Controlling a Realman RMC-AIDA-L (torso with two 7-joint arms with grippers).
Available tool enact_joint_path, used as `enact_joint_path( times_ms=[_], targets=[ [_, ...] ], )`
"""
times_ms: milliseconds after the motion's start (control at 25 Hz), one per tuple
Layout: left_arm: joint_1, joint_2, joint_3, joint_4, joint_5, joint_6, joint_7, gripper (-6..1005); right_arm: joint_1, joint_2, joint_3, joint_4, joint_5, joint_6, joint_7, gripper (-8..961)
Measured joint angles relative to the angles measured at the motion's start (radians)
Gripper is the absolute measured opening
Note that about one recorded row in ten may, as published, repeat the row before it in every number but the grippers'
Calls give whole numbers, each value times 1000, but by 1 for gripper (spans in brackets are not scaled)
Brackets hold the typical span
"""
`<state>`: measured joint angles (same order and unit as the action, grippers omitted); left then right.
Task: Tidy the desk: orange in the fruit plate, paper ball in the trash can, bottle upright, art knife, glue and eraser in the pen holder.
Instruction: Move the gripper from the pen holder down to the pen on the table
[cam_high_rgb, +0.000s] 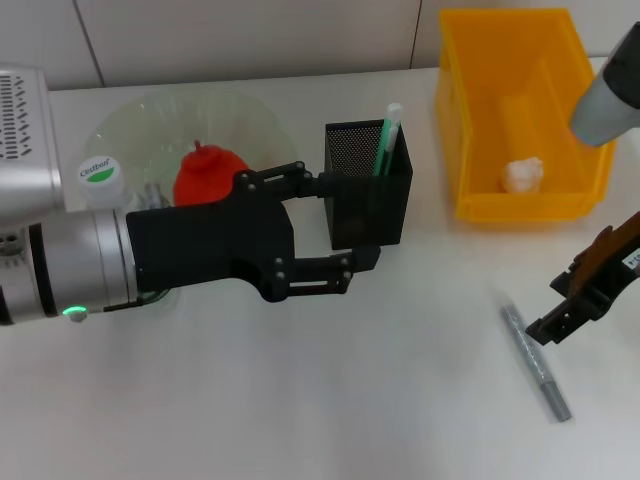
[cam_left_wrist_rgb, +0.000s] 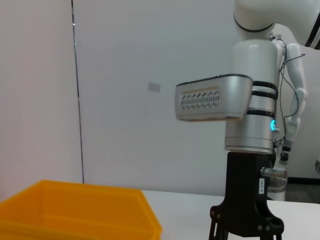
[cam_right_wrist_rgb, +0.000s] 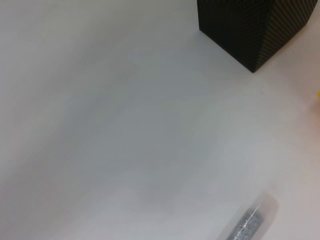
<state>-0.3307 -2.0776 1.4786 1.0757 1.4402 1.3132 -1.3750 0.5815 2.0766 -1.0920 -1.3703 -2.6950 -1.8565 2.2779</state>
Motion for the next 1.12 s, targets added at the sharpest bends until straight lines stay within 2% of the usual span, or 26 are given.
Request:
enact_joint_path(
  times_ms=[400,600,1120],
  targets=[
    [-7,1,12,-7,0,-1,14,810,61,0,-54,88,-50,18,53,710],
    [-7,2,15,-9,0,0,21,810,66,1,-99,105,-56,43,77,709],
    [-7,2,18,-10,0,0,23,810,77,2,-104,142,-60,68,93,708]
  ],
)
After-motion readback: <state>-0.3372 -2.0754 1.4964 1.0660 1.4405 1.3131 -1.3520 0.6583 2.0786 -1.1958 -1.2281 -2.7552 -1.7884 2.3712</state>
